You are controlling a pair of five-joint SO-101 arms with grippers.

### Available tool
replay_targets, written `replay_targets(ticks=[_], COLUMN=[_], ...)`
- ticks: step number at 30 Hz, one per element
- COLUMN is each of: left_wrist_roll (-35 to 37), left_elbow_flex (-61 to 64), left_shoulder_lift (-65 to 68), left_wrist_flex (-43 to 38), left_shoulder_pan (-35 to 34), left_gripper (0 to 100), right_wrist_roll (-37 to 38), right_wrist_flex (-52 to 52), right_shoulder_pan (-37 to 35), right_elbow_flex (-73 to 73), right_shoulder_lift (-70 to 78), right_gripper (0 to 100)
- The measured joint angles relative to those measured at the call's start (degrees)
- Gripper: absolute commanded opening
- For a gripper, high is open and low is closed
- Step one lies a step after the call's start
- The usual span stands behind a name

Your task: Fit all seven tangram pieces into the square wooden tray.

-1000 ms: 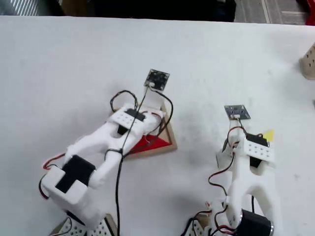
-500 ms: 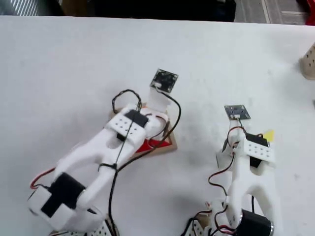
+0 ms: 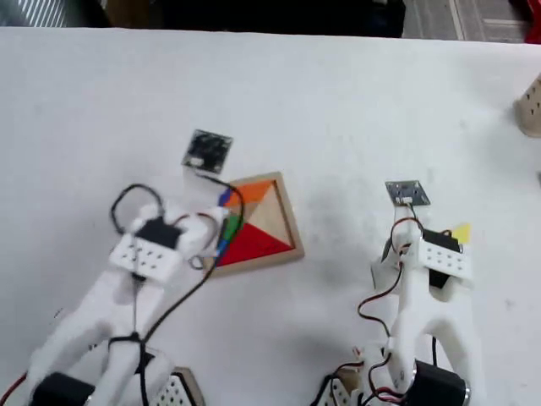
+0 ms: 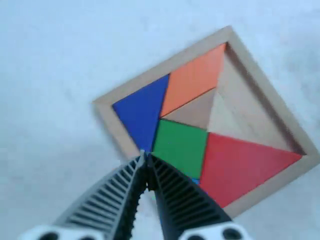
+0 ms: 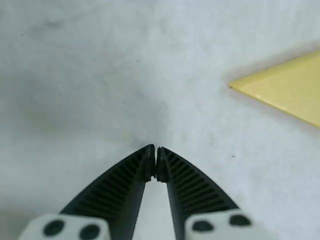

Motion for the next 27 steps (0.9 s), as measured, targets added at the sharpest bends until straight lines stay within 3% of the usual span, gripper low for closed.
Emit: replay_targets(ticks=[5, 9, 17, 27], left_wrist_roll=[-8.4, -10.2, -10.5, -10.5], left_elbow_flex=[12.9, 19.7, 24.1, 25.1], left_shoulder_lift=[-6.6, -10.6, -17.2, -19.5], left_wrist_flex=[-8.3, -13.7, -15.0, -15.0], left_shoulder_pan=[-11.9, -17.0, -17.7, -17.7], left_gripper=[2, 2, 2, 2], right_wrist_roll=[0.0, 0.0, -5.3, -19.9], right_wrist_flex=[0.0, 0.0, 4.8, 5.5], right_shoulder_pan=[0.0, 4.5, 15.4, 16.7], right_elbow_flex=[0.0, -0.8, -11.2, -21.5], right_shoulder_lift=[0.0, 0.0, 0.0, 10.5], right_gripper=[1.8, 1.9, 18.6, 19.7])
